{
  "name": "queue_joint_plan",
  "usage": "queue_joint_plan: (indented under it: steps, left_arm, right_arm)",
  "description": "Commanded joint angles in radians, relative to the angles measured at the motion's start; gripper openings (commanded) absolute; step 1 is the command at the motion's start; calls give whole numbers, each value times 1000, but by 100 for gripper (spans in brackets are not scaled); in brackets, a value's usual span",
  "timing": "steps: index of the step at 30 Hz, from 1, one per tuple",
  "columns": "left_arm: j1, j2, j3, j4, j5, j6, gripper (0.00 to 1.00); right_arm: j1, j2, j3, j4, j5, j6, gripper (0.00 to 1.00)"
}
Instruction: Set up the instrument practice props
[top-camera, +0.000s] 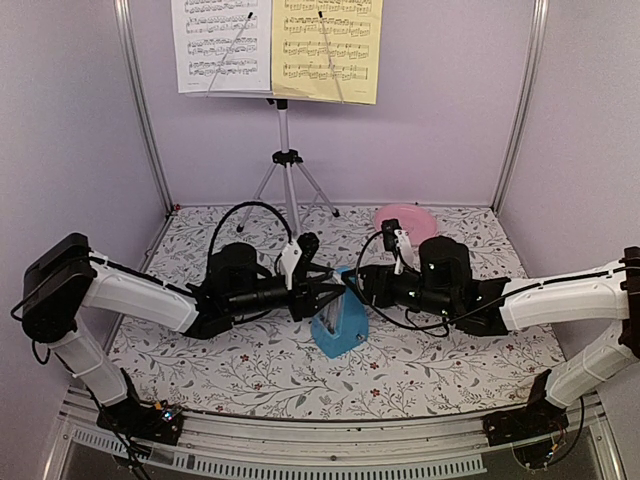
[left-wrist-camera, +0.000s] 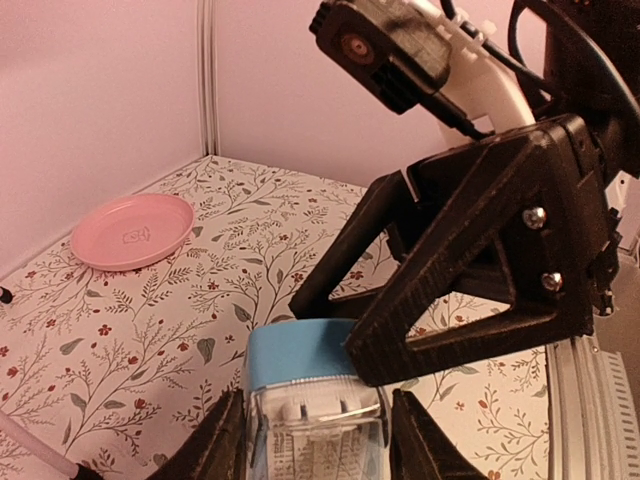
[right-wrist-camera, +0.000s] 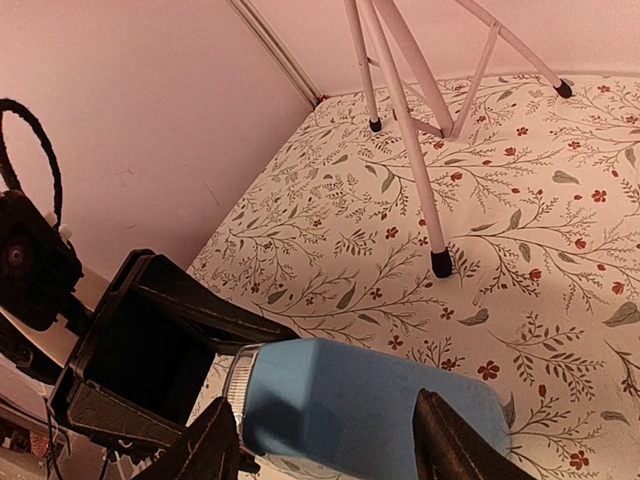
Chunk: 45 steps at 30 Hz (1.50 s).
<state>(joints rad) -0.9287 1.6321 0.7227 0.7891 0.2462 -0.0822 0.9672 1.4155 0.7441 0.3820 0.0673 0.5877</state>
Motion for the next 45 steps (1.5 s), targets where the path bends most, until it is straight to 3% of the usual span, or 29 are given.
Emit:
queue_joint_plan:
  steps: [1, 14, 33, 45]
  left_arm:
    - [4, 5, 0, 12, 7, -8, 37]
    - [2, -25, -73, 81, -2, -14, 23]
    - [4, -40, -200, 360, 58, 6, 19]
    - [4, -19, -193, 359, 57, 21, 20]
  right_arm:
    - [-4, 19, 7, -12, 19, 10, 59]
    - [-5, 73, 5, -82, 46, 26, 45]
    - [-29, 177, -74, -119, 55, 63, 38]
    - [-35, 221, -89, -107, 53, 65, 36]
